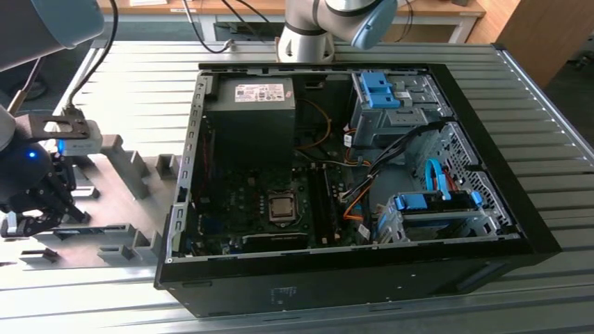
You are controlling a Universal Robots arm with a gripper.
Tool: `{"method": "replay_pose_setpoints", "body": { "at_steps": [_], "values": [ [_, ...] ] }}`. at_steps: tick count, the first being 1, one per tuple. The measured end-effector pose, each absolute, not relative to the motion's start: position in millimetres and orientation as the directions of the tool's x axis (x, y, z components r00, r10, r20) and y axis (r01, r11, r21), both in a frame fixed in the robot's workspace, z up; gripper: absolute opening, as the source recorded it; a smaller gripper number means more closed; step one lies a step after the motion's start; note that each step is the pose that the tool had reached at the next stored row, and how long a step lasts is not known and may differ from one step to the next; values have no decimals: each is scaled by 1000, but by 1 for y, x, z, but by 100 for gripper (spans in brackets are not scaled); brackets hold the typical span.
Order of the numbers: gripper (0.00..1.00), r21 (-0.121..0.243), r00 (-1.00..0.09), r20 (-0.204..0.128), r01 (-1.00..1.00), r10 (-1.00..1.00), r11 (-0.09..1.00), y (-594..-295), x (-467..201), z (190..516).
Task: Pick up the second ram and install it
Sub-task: 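Pick up the second ram and move it above second insertion slot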
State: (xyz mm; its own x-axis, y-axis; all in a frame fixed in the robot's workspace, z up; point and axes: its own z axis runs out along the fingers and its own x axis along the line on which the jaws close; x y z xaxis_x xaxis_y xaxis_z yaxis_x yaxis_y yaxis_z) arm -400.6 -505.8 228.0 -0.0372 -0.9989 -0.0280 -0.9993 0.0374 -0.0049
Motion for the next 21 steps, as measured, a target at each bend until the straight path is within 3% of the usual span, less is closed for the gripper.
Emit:
{"method": "replay_pose_setpoints", "body": {
  "at_steps": [3,6,7,8,21],
  "values": [
    [11,-5,-37,-28,-999,-999,37,-506,-401,228],
    [29,-5,-37,-28,-999,-999,37,-506,-401,228],
    [29,-5,-37,-28,-999,-999,37,-506,-401,228],
    [35,-5,-37,-28,-999,-999,37,-506,-401,228],
    [35,-5,-37,-20,-999,-999,37,-506,-401,211]
  ]
}}
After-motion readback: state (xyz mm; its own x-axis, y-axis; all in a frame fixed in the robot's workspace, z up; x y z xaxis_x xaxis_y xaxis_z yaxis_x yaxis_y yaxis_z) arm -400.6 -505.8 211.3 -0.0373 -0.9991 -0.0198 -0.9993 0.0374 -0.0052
